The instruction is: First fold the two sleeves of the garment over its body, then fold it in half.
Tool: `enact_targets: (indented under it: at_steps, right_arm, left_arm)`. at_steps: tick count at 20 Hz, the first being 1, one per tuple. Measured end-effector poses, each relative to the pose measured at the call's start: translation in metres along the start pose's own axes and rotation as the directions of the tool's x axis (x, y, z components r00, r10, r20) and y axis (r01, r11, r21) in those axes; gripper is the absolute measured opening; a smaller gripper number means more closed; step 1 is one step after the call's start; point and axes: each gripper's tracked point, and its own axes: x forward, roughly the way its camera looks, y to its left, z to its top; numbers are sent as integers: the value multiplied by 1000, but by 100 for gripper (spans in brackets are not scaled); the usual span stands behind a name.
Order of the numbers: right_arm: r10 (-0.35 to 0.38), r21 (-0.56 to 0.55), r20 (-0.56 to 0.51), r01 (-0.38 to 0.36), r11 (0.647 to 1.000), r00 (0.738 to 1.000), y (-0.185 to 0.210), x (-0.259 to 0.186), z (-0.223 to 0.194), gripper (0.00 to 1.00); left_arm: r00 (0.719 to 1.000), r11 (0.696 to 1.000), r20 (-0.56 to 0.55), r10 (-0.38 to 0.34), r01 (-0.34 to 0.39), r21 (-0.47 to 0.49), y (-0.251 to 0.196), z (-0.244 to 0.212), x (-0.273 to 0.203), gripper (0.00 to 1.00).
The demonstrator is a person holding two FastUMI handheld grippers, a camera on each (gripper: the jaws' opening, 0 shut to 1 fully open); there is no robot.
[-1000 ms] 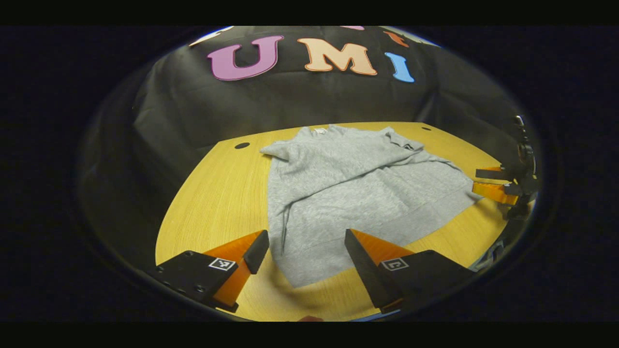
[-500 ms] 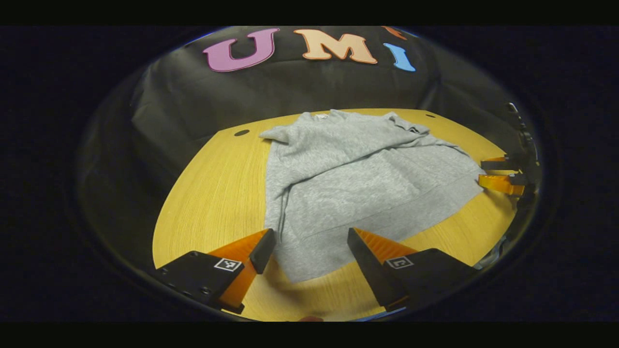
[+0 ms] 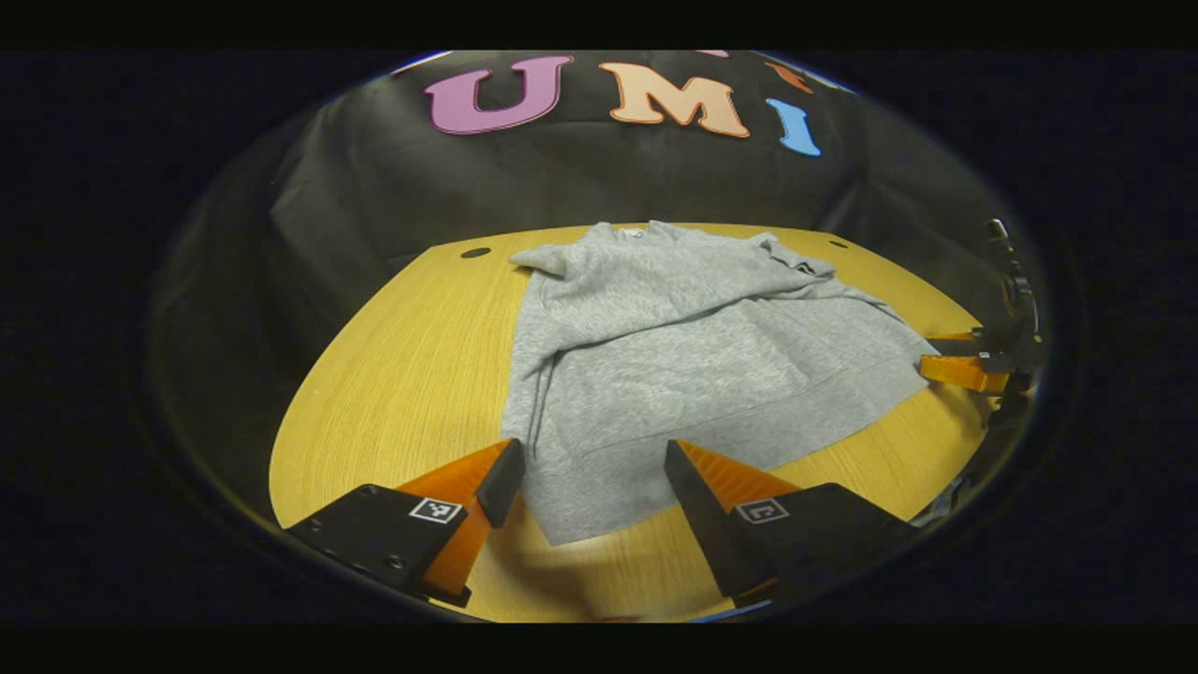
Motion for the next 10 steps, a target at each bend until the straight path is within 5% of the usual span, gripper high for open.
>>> enact_targets:
  at_steps: [3,4,6,10]
  right_arm:
    - [32,-6,0,-32,999,999,9,0,0,49]
    - [44,-5,-2,-44,999,999,11,0,0,34]
    - [59,-10,-4,-59,998,998,14,-6,-3,23]
    - [46,-37,5,-46,998,999,20,-15,-9,8]
  left_arm:
    - [1000,1000,16,-18,18,-15,-6,1,1,75]
    - [999,999,21,-29,30,-19,-10,3,2,60]
    - [998,999,31,-46,46,-4,-15,4,4,35]
    - [997,998,66,-41,44,-51,-18,11,5,6]
